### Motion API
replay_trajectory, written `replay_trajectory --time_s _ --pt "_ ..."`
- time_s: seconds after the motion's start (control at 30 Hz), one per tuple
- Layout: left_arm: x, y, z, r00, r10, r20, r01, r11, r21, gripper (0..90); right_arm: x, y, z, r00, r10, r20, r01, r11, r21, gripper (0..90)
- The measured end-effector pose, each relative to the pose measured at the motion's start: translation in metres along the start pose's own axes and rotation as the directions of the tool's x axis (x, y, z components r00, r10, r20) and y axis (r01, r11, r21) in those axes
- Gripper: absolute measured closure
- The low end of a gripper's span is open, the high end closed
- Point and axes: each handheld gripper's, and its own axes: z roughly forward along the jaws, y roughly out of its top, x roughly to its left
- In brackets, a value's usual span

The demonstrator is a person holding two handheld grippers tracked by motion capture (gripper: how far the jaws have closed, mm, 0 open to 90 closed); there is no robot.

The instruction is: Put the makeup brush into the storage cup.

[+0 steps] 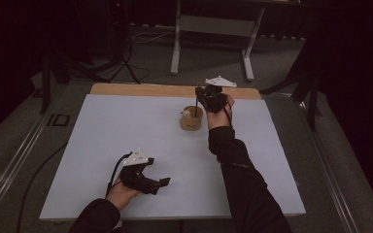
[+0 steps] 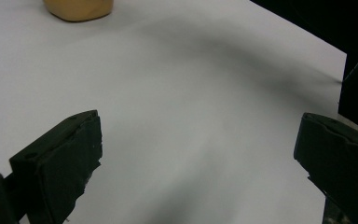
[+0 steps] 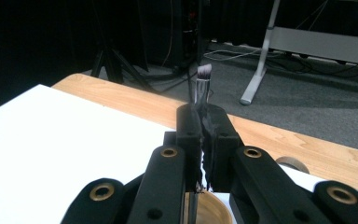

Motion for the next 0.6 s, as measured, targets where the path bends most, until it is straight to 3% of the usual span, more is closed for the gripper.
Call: replay_trajectory --time_s 0.37,0.6 --pt "0.0 0.0 0.0 1.0 0.005 0.007 -0.005 1.0 0.002 1.5 0.0 -0.013 0.008 1.0 0.001 0.0 -0.001 1.0 0.025 85.9" --pt "-0.001 0.0 0.001 0.9999 0.006 0.013 -0.006 0.9999 0.008 1.5 0.001 -0.021 0.016 0.9999 0.011 -0.005 -0.01 0.996 0.089 85.4"
